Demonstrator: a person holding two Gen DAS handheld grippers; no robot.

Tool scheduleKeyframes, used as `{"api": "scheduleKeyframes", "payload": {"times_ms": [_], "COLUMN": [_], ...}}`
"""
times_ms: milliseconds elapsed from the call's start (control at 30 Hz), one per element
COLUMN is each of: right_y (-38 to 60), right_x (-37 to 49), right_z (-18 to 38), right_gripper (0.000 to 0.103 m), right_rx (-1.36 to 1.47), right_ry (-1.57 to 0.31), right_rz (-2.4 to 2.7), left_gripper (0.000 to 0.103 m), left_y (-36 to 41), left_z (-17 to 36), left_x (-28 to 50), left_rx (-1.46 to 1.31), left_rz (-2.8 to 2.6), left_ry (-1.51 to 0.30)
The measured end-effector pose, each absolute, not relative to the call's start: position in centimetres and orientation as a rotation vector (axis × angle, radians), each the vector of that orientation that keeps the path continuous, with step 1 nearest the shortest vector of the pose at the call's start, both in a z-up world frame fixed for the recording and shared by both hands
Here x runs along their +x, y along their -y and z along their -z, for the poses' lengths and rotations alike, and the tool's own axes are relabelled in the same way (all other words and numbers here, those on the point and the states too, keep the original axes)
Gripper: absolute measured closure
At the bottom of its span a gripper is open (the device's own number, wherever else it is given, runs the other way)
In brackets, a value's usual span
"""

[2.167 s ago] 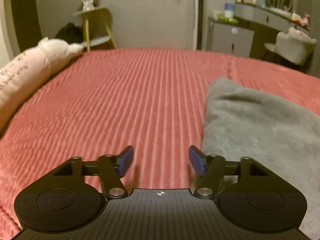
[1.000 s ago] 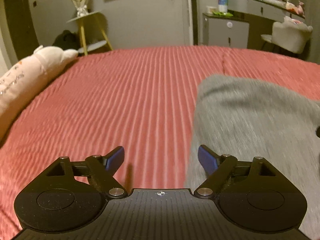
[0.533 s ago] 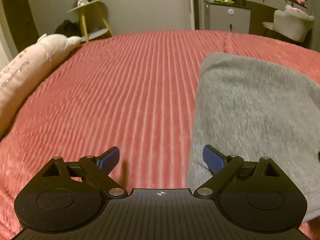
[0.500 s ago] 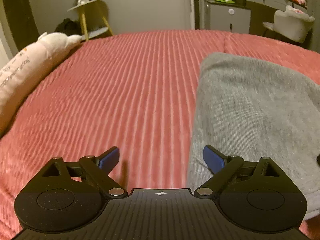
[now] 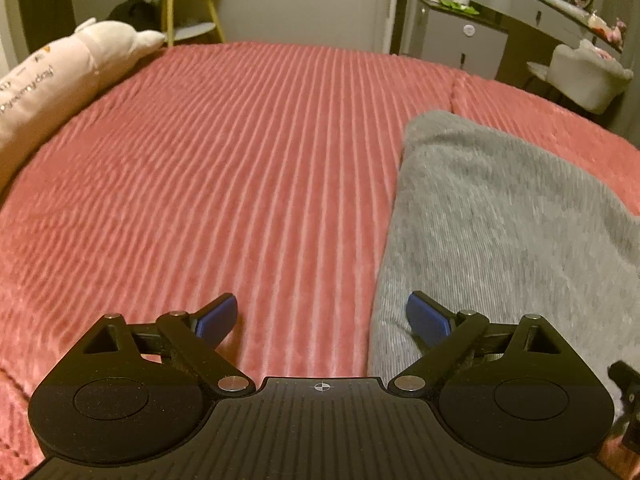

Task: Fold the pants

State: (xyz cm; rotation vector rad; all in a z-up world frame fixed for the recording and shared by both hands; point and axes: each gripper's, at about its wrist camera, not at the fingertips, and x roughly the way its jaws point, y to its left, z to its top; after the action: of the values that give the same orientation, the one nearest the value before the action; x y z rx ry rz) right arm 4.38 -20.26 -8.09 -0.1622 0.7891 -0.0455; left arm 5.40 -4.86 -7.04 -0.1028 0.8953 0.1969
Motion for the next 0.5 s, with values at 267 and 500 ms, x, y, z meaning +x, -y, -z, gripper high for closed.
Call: {"api": "scheduleKeyframes", "payload": {"times_ms": [267,500], "right_y": [22.4,30.1], "right_x": [4.5,4.5], "right_z": [6.3,5.0], "right_gripper": [0.02,0.004], "right_rx": [-0.093,0.134], "right_ry": [-0.794,-0.67], "right_rz": [-0.031,0.101], "left_gripper": [0.007,0.013], "left_y": [3.7,2.5], "left_z": [7.6,7.5], "left_x": [7.2,8.6], "left_rx": [-0.155,-0.288], "left_rz": [-0.151,-0.002], "left_ry": [-0.879,-0.853]}}
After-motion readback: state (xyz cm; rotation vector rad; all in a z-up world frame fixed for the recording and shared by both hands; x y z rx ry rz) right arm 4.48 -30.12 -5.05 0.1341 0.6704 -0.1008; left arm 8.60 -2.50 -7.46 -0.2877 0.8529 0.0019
